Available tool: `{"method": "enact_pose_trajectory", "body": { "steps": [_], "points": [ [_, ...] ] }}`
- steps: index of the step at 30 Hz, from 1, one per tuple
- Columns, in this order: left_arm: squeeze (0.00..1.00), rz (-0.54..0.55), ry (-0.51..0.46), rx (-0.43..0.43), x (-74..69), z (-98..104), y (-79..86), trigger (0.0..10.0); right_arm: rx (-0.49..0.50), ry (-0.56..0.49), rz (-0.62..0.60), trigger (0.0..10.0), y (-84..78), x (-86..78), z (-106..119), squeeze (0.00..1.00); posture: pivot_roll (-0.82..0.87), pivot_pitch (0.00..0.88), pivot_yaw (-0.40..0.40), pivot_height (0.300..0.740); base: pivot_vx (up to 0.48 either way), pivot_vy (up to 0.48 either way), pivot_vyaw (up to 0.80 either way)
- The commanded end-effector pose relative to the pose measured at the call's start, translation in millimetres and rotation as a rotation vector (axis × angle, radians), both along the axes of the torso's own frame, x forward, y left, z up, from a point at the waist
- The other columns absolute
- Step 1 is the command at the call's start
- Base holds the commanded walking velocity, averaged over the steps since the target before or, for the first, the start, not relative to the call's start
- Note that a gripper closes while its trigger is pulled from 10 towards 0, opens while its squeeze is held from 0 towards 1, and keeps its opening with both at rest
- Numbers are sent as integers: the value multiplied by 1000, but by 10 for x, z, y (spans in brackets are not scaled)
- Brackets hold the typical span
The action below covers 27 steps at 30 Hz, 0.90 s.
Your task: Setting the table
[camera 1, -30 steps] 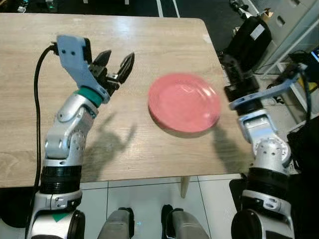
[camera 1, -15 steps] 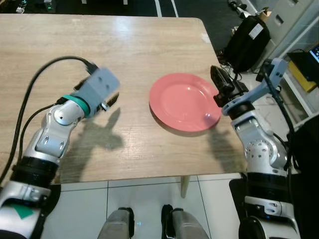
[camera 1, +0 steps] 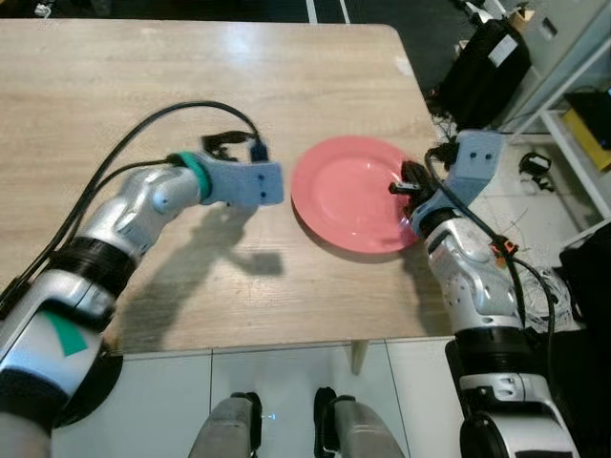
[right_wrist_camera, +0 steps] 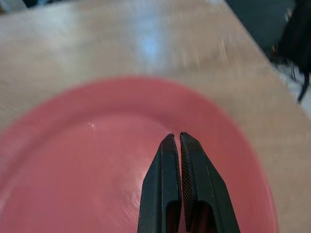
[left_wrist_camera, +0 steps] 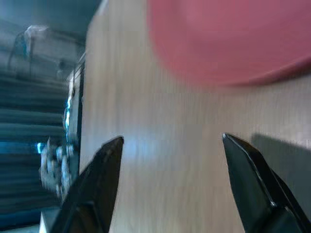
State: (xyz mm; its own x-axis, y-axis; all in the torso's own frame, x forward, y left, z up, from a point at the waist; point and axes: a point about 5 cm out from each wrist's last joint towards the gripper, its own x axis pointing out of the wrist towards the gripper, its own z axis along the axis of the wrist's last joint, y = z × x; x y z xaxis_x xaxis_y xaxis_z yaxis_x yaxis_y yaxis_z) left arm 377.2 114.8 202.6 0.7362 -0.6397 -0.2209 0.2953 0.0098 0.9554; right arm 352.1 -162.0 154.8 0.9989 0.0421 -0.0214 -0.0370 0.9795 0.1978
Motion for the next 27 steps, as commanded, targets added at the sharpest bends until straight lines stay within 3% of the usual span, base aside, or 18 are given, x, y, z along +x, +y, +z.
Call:
{"method": "enact_pose_trajectory", "body": {
  "steps": [1,5,11,12,13,14,16,17,18,19,20,23,26,27],
  "points": [
    [0,-62,9,60,-36,-116,-74,10000,8,42,-64,10000,-94,-14,-97,0,74,145,23,740,0,0,0],
    [0,-150,20,104,-78,-224,-262,10000,33,83,-122,10000,-179,-19,-170,0,64,141,26,740,0,0,0],
    [0,-228,19,135,-111,-329,-417,9922,81,115,-80,10000,-120,-1,-226,0,54,131,32,740,0,0,0],
    [0,-244,14,158,-120,-365,-451,9373,105,134,-44,4275,-70,-1,-245,0,50,126,33,740,0,0,0],
    [0,-244,14,158,-120,-365,-451,9373,105,134,-44,4275,-70,-1,-245,0,50,126,33,740,0,0,0],
    [0,-260,-5,192,-126,-392,-475,7961,117,134,-6,1569,-19,-6,-243,0,51,122,33,740,0,0,0],
    [0,-275,-23,215,-127,-411,-487,7961,123,133,16,1569,13,-5,-240,0,52,122,34,740,0,0,0],
    [0,-285,-36,227,-127,-412,-492,8000,109,123,38,0,41,-9,-232,0,52,121,33,740,0,0,0],
    [0,-285,-36,227,-127,-412,-492,8000,109,123,38,0,41,-9,-232,0,52,121,33,740,0,0,0],
    [0,-297,-49,227,-124,-391,-493,9529,83,115,47,0,58,-10,-224,0,53,120,34,740,0,0,0],
    [0,-305,-63,212,-123,-347,-487,10000,70,112,50,0,69,-9,-226,0,59,118,34,740,0,0,0],
    [0,-310,-73,201,-122,-315,-482,10000,63,111,51,0,74,-9,-228,0,59,118,34,740,0,0,0],
    [0,-304,-65,135,-125,-232,-428,10000,46,106,36,0,74,2,-232,0,77,119,36,740,0,0,0],
    [0,-281,-50,57,-135,-170,-369,10000,33,90,30,0,82,12,-214,0,83,120,37,740,0,0,0]
  ]
}}
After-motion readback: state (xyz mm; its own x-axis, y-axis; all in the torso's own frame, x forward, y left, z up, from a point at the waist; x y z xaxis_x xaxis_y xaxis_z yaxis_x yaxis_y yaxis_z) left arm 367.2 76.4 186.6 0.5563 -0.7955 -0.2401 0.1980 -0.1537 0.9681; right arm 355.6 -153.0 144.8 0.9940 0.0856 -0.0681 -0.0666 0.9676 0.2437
